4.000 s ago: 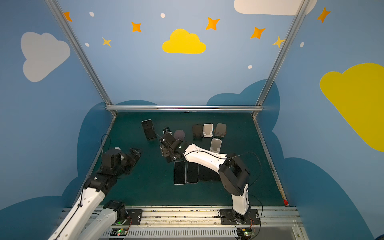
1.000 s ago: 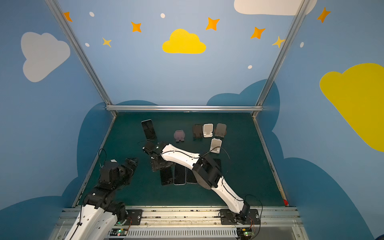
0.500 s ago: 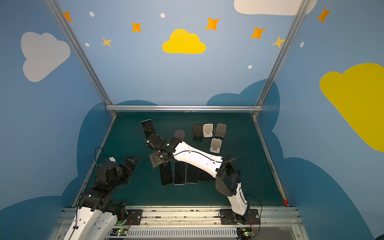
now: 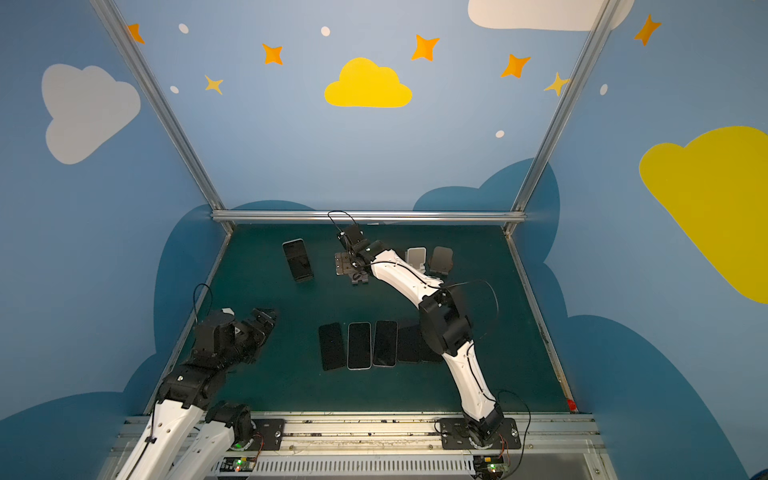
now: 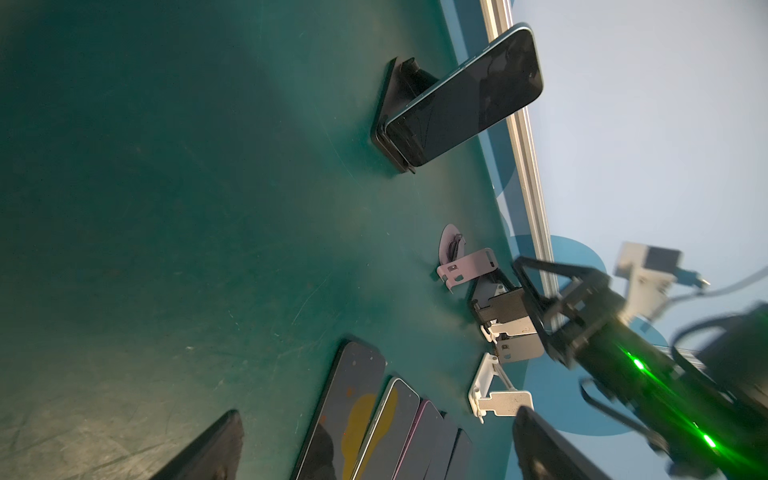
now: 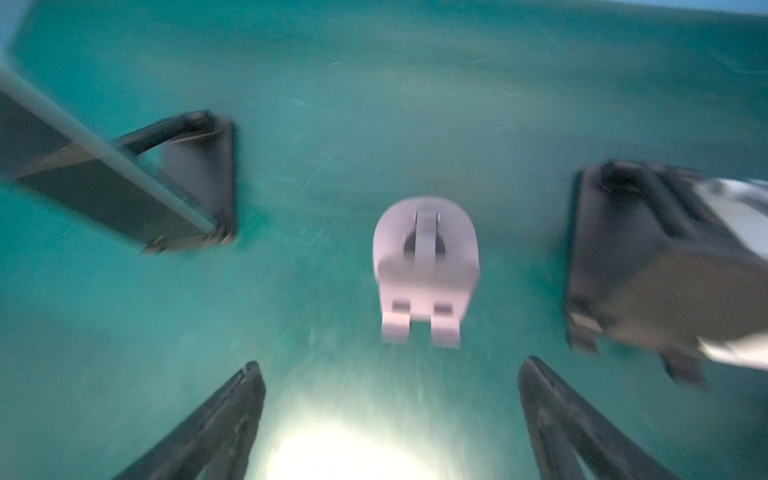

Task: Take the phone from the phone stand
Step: 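Move the right gripper back to the empty lavender stand, then lower the right gripper around the lavender stand's stem and close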

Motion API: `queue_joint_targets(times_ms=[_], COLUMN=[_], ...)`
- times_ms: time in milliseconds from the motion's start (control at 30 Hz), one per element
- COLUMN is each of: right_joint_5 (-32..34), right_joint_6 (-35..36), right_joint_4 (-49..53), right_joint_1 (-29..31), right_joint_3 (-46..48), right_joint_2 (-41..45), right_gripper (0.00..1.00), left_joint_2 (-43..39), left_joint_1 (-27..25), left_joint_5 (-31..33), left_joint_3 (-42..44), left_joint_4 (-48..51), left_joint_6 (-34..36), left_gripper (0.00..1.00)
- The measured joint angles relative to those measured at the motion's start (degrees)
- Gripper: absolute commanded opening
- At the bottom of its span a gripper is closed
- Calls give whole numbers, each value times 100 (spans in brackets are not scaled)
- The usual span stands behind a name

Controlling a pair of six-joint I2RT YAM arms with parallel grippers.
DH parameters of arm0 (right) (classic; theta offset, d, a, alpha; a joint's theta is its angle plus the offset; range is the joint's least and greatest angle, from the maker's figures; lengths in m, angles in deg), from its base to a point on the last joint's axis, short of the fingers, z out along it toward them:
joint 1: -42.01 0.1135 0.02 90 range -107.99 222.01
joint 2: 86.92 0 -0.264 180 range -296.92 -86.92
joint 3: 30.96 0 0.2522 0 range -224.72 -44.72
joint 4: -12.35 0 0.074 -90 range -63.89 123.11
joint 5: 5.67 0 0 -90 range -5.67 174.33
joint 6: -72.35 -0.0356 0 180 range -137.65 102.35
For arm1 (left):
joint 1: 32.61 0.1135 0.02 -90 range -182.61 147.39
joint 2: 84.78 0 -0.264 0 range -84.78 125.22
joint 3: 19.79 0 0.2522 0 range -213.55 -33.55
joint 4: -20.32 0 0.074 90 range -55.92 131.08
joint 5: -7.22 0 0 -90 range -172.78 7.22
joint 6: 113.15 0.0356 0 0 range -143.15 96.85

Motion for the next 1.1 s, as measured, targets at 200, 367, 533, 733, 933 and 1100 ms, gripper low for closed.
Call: queue_joint_targets(times_ms=[200,367,533,733,933,1100], right_joint_5=[-146,-317,-269,90,295,291], right_joint_6=[-149,-243,-243,-179,24,173], right_joint_4=[52,46,46,37,-271,-402], right_joint_1=[-149,-240,-286,-291,-332,-496], right_joint_3=[-527,-649,-656,-645,-133,105], right_joint_2=[-645,-846,-986,-1034,-879,-756], right_gripper=[95,88,75,69,60,58], left_joint_2=[210,527,636,586,640,796], left_joint_1=[0,0,0,0,0,0], left_joint_5=[35,46,44,90,114,109], left_joint_3=[-11,-133,-142,-142,-142,-142], left_joint_4=[-90,-210,-293,-313,-426,-511], left_joint_6=[70,85,85,105,111,109], left_gripper=[100,100,100,100,100,100])
